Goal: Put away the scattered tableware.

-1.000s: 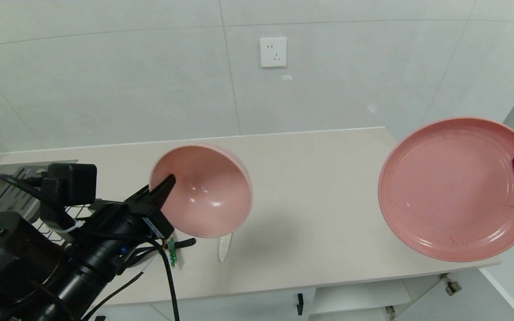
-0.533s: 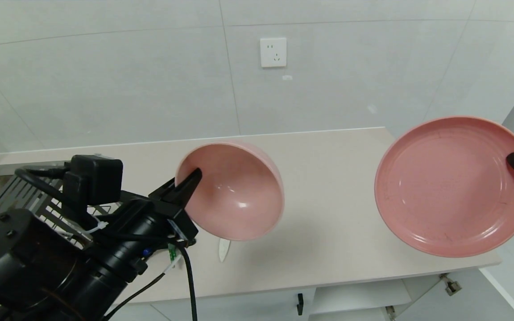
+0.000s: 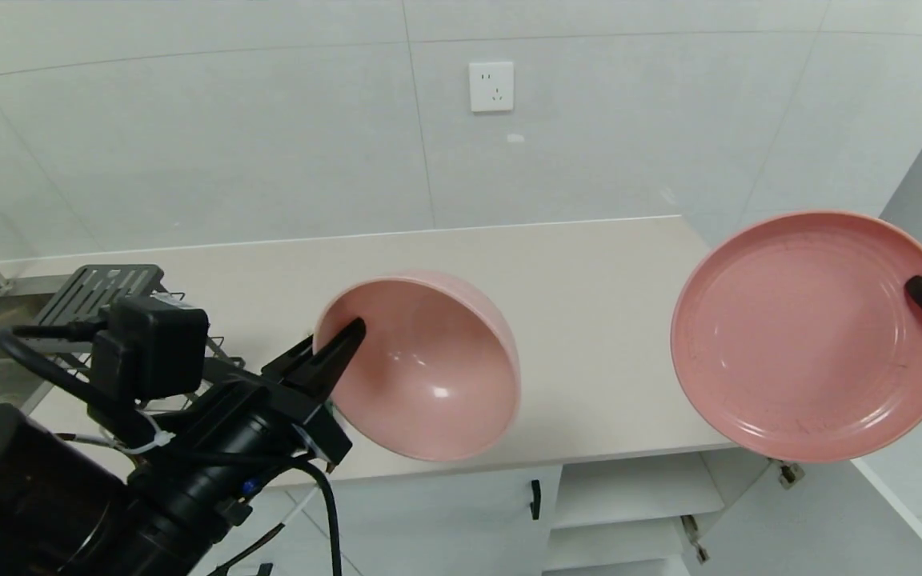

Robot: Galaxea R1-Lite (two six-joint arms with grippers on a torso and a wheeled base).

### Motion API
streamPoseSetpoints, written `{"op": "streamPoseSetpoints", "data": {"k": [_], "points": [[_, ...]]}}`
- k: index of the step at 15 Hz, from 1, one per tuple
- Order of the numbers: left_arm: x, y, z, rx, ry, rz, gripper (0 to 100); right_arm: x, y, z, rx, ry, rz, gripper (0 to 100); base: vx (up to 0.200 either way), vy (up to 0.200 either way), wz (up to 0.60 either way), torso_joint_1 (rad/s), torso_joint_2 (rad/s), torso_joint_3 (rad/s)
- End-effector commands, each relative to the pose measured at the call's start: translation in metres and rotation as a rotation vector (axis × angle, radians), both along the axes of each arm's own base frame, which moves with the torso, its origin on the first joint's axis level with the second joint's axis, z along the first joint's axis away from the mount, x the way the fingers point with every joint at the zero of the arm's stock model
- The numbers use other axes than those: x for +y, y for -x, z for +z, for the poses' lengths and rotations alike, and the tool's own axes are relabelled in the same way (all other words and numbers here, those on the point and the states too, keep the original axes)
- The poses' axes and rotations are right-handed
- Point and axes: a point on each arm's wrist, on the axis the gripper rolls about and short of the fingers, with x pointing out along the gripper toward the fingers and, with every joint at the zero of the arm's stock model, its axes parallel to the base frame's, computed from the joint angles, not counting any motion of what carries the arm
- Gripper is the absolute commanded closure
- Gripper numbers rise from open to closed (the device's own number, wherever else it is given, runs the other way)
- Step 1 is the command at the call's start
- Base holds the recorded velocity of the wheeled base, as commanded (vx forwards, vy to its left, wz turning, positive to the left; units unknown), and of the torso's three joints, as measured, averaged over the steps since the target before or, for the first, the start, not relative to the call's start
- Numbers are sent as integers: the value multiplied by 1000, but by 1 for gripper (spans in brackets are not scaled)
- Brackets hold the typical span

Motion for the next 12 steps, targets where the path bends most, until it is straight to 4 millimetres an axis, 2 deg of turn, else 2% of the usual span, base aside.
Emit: {"op": "streamPoseSetpoints", "data": {"k": [1, 4, 6, 10, 12], "points": [[5, 6, 4, -16, 14, 0, 100, 0, 0, 0, 1, 0, 1, 100, 0, 0, 0, 0, 0, 0], [7, 9, 2, -7, 7, 0, 100, 0, 0, 0, -2, -1, 1, 100, 0, 0, 0, 0, 0, 0], [9, 12, -6, 6, -45, 7, 100, 0, 0, 0, 0, 0, 1, 100, -200, 0, 0, -10, -10, 12], [11, 13, -8, 1, -76, 12, 100, 0, 0, 0, -2, -1, 1, 100, -200, 0, 0, 16, 10, 1], [10, 13, -7, 0, -75, 12, 100, 0, 0, 0, -3, 1, 0, 100, 0, 0, 0, 0, 0, 0]]}}
